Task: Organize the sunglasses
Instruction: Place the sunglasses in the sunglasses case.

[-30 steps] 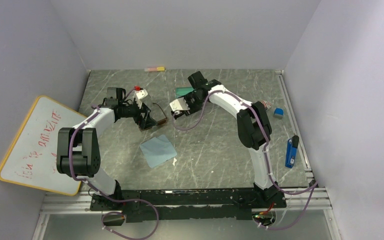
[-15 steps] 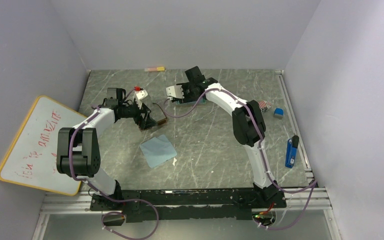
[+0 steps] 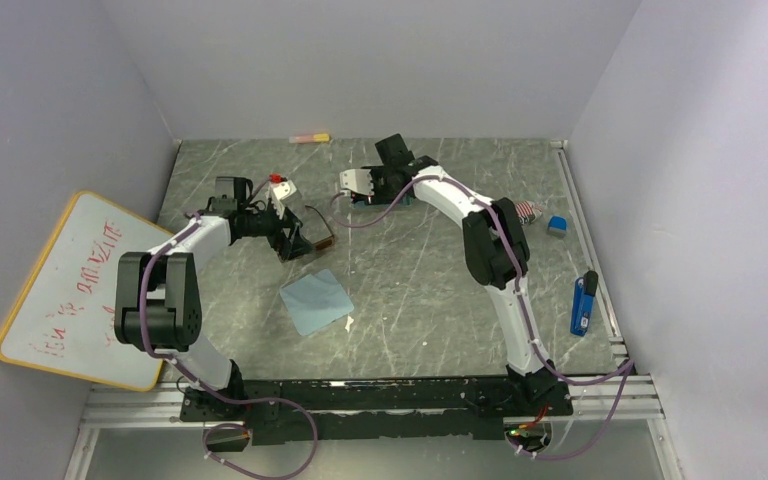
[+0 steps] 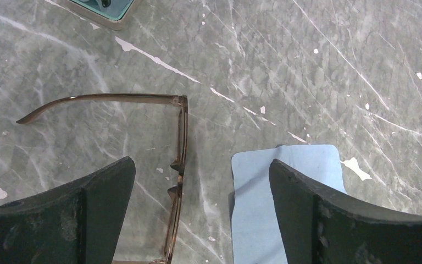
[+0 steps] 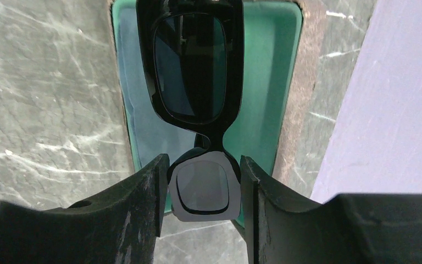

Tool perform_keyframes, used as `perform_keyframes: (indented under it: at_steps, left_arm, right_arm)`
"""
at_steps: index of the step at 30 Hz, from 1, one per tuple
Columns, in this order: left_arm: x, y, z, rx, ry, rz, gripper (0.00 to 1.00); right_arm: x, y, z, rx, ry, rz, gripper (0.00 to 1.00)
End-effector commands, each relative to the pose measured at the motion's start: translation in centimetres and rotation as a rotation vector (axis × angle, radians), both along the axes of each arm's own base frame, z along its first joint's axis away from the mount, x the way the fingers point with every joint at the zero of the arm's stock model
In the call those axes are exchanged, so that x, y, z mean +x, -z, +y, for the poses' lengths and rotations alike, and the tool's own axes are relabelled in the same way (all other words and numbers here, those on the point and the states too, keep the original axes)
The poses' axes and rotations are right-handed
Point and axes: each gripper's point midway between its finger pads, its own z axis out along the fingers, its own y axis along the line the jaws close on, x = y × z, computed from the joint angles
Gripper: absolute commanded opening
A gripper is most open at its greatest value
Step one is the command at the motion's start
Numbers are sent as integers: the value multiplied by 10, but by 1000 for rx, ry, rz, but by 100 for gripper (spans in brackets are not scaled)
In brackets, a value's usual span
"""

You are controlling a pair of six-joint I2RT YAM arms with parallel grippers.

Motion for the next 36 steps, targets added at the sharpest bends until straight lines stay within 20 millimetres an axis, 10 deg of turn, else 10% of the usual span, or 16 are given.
perform_keyframes:
  at_steps: [1, 36]
  left_arm:
    - [-3, -2, -4, -27, 35, -10, 96]
    - [-3, 2, -4, -26, 38, -1, 97]
  right_arm:
    - [13, -19, -9, 35, 49, -39, 35]
    - [5, 7, -16, -11, 50, 27, 35]
